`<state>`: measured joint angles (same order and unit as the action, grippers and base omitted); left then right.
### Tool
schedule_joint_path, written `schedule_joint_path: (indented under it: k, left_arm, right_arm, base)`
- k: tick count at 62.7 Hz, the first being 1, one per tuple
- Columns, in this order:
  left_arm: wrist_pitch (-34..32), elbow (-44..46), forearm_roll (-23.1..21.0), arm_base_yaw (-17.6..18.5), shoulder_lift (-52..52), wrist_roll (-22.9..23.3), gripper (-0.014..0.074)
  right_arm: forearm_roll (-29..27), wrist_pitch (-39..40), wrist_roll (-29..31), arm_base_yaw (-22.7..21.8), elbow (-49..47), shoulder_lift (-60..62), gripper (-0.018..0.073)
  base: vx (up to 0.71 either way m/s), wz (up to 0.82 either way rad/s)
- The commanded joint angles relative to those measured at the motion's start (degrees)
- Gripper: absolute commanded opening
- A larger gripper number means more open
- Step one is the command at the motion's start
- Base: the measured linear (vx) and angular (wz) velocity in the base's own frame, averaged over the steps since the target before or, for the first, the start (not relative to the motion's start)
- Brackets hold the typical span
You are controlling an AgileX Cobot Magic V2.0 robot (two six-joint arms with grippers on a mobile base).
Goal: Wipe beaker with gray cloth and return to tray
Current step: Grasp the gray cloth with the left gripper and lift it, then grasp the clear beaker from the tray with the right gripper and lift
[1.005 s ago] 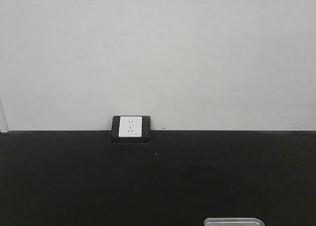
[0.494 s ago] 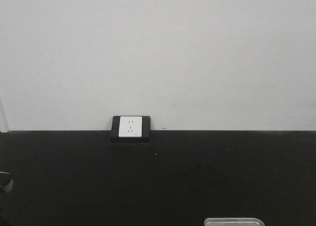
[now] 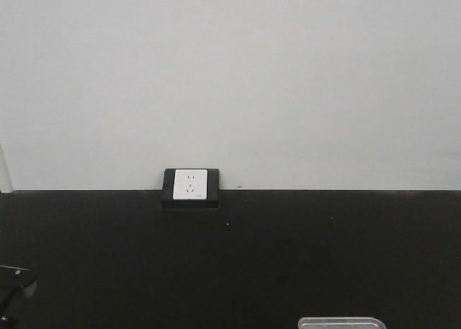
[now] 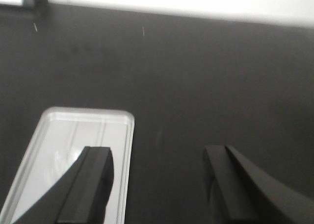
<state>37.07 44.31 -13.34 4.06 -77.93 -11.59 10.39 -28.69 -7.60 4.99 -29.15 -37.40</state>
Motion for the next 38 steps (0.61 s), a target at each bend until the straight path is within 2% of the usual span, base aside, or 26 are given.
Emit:
schedule_joint_path:
  k: [1, 3, 10, 19, 24, 38]
  left_arm:
    - [-3.3, 1.7, -1.3, 0.4, 4.6, -0.1, 0.0027]
    - [-3.7, 1.7, -1.4, 0.4, 5.7, -0.1, -0.001]
    - [-4.9, 1.7, -1.9, 0.4, 9.7, -0.1, -0.0008]
    - [-4.2, 1.7, -1.9, 0.4, 13.2, -0.1, -0.0005]
    - [-3.4, 1.7, -1.9, 0.4, 14.1, -0.1, -0.0003]
    - [-1.6, 1.7, -1.9, 0.4, 14.4, -0.1, -0.0003]
  right_arm:
    - [-1.7, -4.9, 1.4, 0.0, -6.0, -5.0, 0.045]
    - [-2.2, -6.8, 2.7, 0.0, -8.0, -6.8, 0.045]
    - [-5.8, -10.4, 8.5, 0.0, -14.5, -14.6, 0.045]
    - [-13.8, -14.6, 17.4, 0.0, -22.4, -25.1, 0.045]
    - [-15.9, -18.3, 18.8, 0.0, -25.7, -30.9, 0.045]
    - [-15.9, -25.4, 19.5, 0.0, -31.8, -44.3, 0.045]
  base:
    - [0.0, 0.0]
    - [0.0, 0.0]
    - [0.0, 0.0]
    - [0.0, 0.0]
    - [0.0, 0.0]
    - [0.0, 0.0]
